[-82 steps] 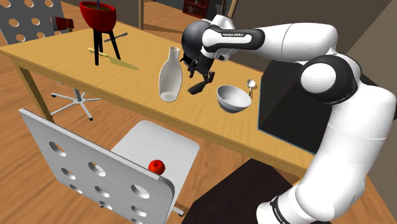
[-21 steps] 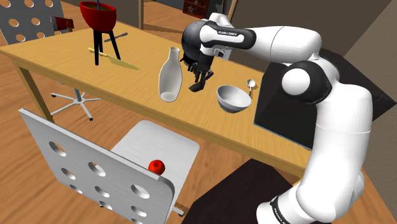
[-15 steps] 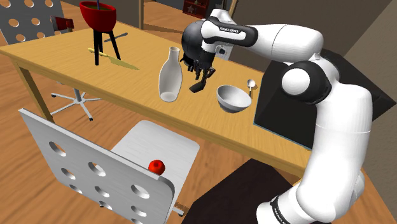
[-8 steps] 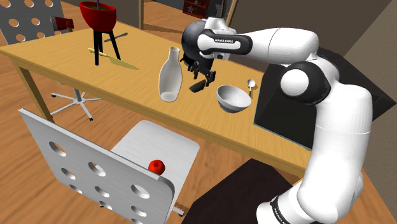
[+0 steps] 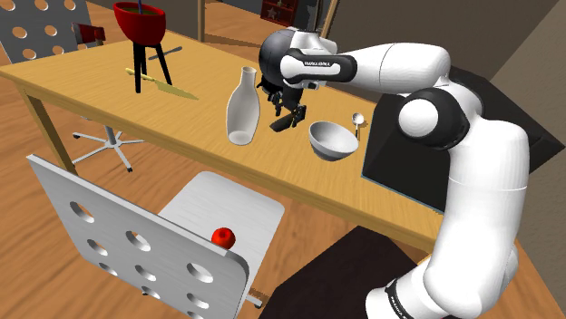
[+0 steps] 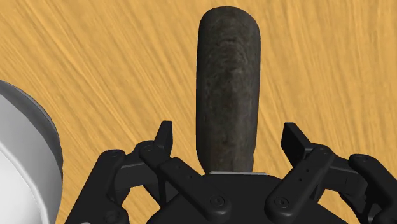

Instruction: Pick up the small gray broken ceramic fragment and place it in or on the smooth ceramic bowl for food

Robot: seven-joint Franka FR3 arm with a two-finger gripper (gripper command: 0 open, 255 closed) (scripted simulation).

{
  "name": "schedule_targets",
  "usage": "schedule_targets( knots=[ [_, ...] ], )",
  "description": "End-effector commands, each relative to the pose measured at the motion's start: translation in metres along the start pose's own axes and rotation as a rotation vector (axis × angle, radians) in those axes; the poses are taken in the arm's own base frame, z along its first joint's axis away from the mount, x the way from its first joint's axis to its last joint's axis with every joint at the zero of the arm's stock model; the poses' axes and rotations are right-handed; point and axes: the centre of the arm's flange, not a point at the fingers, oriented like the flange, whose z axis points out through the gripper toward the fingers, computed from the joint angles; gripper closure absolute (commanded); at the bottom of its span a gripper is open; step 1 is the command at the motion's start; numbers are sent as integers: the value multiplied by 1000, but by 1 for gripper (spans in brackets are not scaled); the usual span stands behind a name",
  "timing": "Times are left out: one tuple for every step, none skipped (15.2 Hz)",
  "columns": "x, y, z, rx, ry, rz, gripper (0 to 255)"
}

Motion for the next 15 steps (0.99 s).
schedule_targets(
  knots=[
    [0,0,0,0,0,0,0],
    [0,0,0,0,0,0,0],
    [0,0,0,0,0,0,255],
    [0,0,0,0,0,0,255],
    [0,0,0,0,0,0,255],
    [0,0,0,0,0,0,255],
    [0,0,0,0,0,0,255],
    [0,0,0,0,0,0,255],
    [0,0,0,0,0,0,255],
    [0,0,0,0,0,0,255],
    [0,0,0,0,0,0,255],
    [0,0,0,0,0,0,255],
    [0,0,-5,0,0,0,255],
    [0,0,-10,0,0,0,255],
    [1,0,-16,0,0,0,255]
  ],
)
